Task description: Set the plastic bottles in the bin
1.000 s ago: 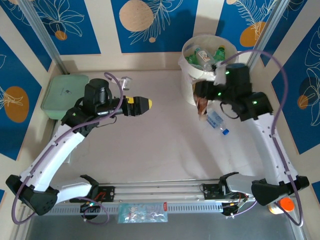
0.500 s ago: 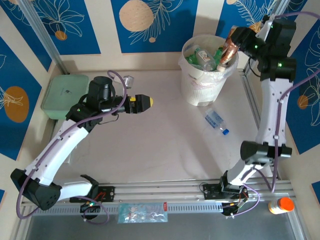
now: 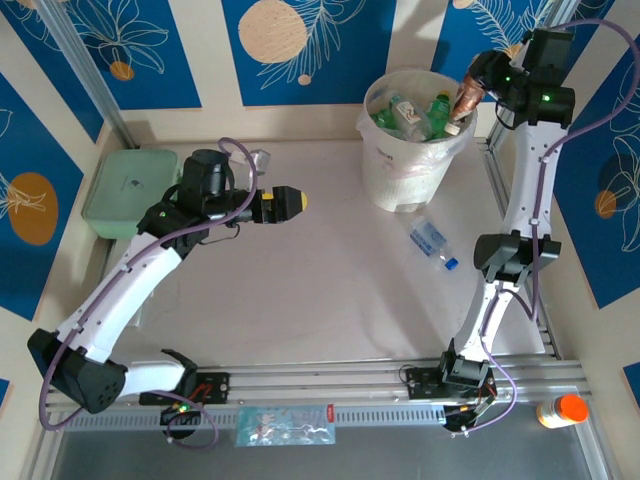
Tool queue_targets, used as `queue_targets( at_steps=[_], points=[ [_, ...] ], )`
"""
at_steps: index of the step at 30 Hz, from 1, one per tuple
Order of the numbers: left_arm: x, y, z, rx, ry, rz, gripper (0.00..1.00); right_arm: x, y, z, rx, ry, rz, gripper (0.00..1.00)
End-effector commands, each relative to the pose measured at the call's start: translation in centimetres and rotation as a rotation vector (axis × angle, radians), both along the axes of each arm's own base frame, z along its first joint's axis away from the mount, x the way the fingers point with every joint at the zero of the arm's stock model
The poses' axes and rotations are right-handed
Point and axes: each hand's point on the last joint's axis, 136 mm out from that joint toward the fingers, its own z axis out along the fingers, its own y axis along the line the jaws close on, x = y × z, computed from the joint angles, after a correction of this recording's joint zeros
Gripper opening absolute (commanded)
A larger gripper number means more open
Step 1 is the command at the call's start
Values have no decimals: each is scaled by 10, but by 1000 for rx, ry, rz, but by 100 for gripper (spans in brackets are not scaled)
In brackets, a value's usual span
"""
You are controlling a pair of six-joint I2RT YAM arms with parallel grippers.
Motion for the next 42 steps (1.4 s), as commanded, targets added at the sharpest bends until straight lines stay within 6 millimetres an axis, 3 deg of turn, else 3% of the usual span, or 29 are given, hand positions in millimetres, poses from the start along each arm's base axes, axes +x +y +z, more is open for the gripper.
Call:
queue_targets(
  at_steps=[1, 12, 17, 20, 27, 33, 36, 39, 42],
  points=[
    [4, 0, 14, -13, -53, -20, 96, 5, -3, -5, -36, 8, -6, 50],
    [10, 0, 10, -12, -43, -13, 95, 26, 31, -86, -27, 182, 94, 53],
    [12, 1, 10, -3, -40, -6, 95, 27, 44, -90, -74, 194, 114, 63],
    [13, 2, 11, 0, -44, 0, 95, 20, 43, -74, -89, 168, 101, 73],
    [11, 8, 17, 8, -67, 20, 96, -12, 43, -29, -149, 100, 70, 86],
    [5, 14, 22, 10, -90, 34, 96, -51, 57, -9, -192, 60, 81, 87],
    [4, 15, 17, -1, -84, 42, 96, -75, 80, -13, -225, 59, 131, 87],
    [2, 12, 5, -15, -59, 44, 96, -103, 108, -24, -259, 46, 191, 86],
    [2, 11, -4, -11, -45, 42, 96, -130, 124, -42, -247, 49, 236, 85]
  ],
)
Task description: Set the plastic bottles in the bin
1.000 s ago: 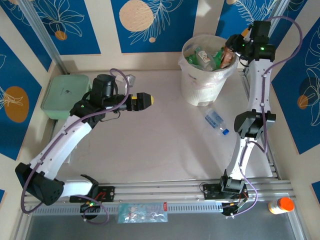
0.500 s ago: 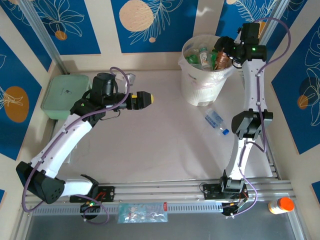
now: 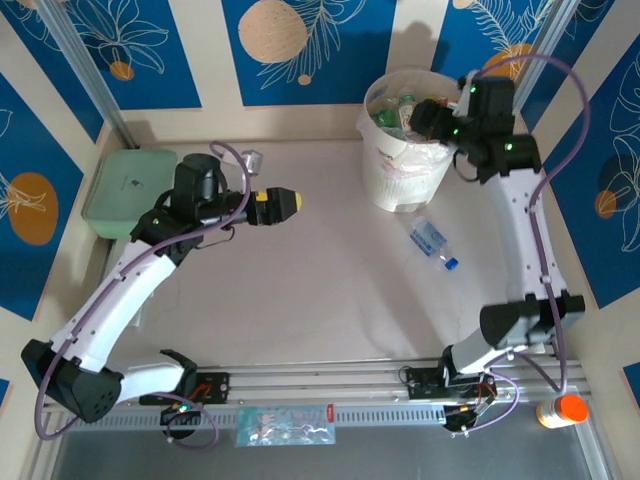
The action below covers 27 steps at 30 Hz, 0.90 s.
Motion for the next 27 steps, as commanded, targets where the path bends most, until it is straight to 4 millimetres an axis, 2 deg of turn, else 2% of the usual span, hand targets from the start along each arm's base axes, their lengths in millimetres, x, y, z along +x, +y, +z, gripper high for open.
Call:
queue_targets(
  at_steps=[1, 5, 10, 12, 14, 17, 21, 27],
  points=[
    [3, 1, -6, -7, 6, 14, 96, -19, 8, -11, -11, -26, 35, 85],
    [-1, 3, -9, -13, 1, 17, 96, -51, 10, -49, 9, 19, 59, 86],
    [-5, 4, -14, -44, 14, 21, 96, -81, -15, -106, 180, 83, -19, 84],
    [-8, 3, -17, -63, 25, 16, 96, -85, -26, -140, 234, 148, -54, 83],
    [-10, 3, -24, -66, 36, 13, 96, -85, -38, -167, 282, 216, -91, 83],
    [-12, 4, -31, -57, 47, 11, 96, -77, -53, -193, 281, 269, -143, 84],
    [-14, 4, -34, -67, 47, 6, 96, -61, -65, -224, 234, 351, -172, 87],
    [-20, 2, -37, -78, 55, -22, 96, -38, -75, -256, 151, 445, -129, 92]
  ],
)
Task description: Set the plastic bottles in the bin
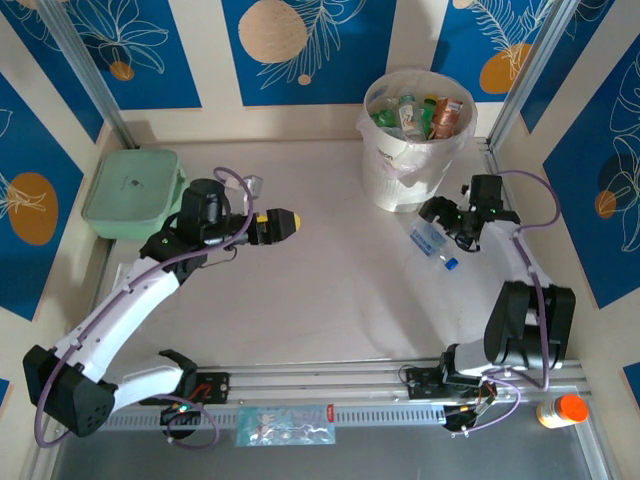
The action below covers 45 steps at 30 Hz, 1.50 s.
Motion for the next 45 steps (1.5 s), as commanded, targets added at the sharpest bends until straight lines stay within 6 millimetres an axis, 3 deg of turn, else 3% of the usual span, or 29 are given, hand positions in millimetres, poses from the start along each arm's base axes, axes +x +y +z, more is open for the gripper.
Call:
queue_targets(
  at_steps=[1, 6, 14, 26, 31, 36, 40, 45],
  points=[
    [-7, -1, 14, -43, -42, -31, 96, 18, -7, 0, -46, -1, 60, 93],
    [-13, 1, 16, -33, -62, -54, 97, 27, 0, -18, 31, 71, 125, 99],
    [-19, -1, 16, -53, -66, -82, 97, 19, 27, -39, 30, 156, 219, 99],
    [-21, -2, 16, -69, -64, -92, 97, 3, 46, -73, -304, 330, 368, 91],
    [-22, -3, 18, -80, -63, -95, 97, -7, 55, -74, -286, 333, 382, 96],
    [-21, -4, 20, -86, -63, -94, 97, -9, 55, -46, -169, 252, 273, 98],
    [-19, -4, 20, -85, -57, -89, 97, -18, 29, -18, -182, 253, 5, 100],
    [-16, -3, 24, -95, -57, -71, 97, -65, -1, -5, -34, 364, -496, 99]
  ],
)
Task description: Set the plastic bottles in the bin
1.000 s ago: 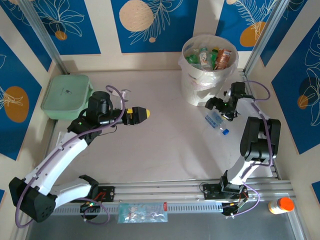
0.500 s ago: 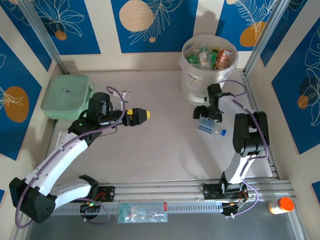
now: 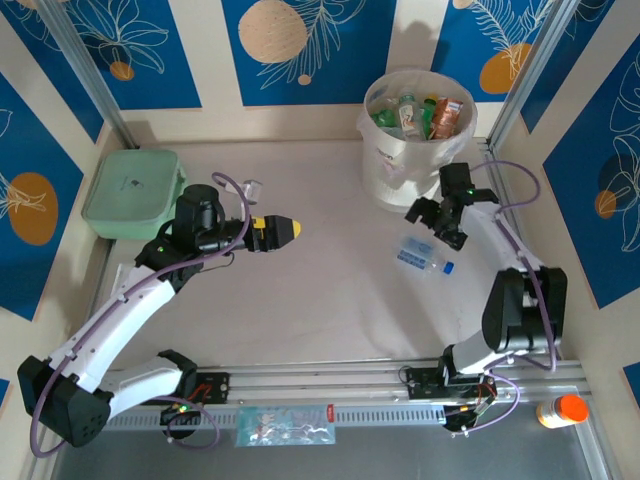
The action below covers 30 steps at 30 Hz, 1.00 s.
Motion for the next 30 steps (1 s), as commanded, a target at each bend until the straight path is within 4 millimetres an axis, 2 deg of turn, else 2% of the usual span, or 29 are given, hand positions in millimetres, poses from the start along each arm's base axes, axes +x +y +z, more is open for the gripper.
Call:
queue_targets(
  at_steps=[1, 4, 7, 9, 12, 15, 17, 21, 22, 27, 30],
  points=[
    [3, 1, 13, -32, -23, 11, 97, -45, -15, -7, 109, 126, -414, 97],
    [4, 2, 13, -29, -21, 19, 97, -67, -10, -11, 211, 197, -627, 92],
    [6, 1, 13, -32, -13, 23, 97, -71, 5, -16, 336, 245, -775, 91],
    [7, 0, 15, -37, -8, 25, 97, -68, 12, -20, 377, 255, -850, 92],
    [8, -1, 17, -44, -2, 21, 97, -58, 17, -29, 435, 287, -929, 100],
    [9, -1, 17, -42, 2, 24, 96, -49, 19, -39, 471, 335, -999, 99],
    [9, -1, 16, -39, 4, 26, 96, -38, 20, -43, 502, 326, -1021, 99],
    [10, -1, 15, -38, 12, 28, 96, -28, 16, -54, 509, 323, -1085, 100],
    [10, -2, 14, -37, 14, 28, 96, -28, 15, -58, 507, 328, -1100, 99],
    [10, 0, 14, -24, 12, 33, 96, -22, 11, -67, 491, 318, -1127, 84],
    [12, -1, 12, -21, 17, 35, 96, -22, 8, -72, 467, 319, -1134, 81]
  ],
)
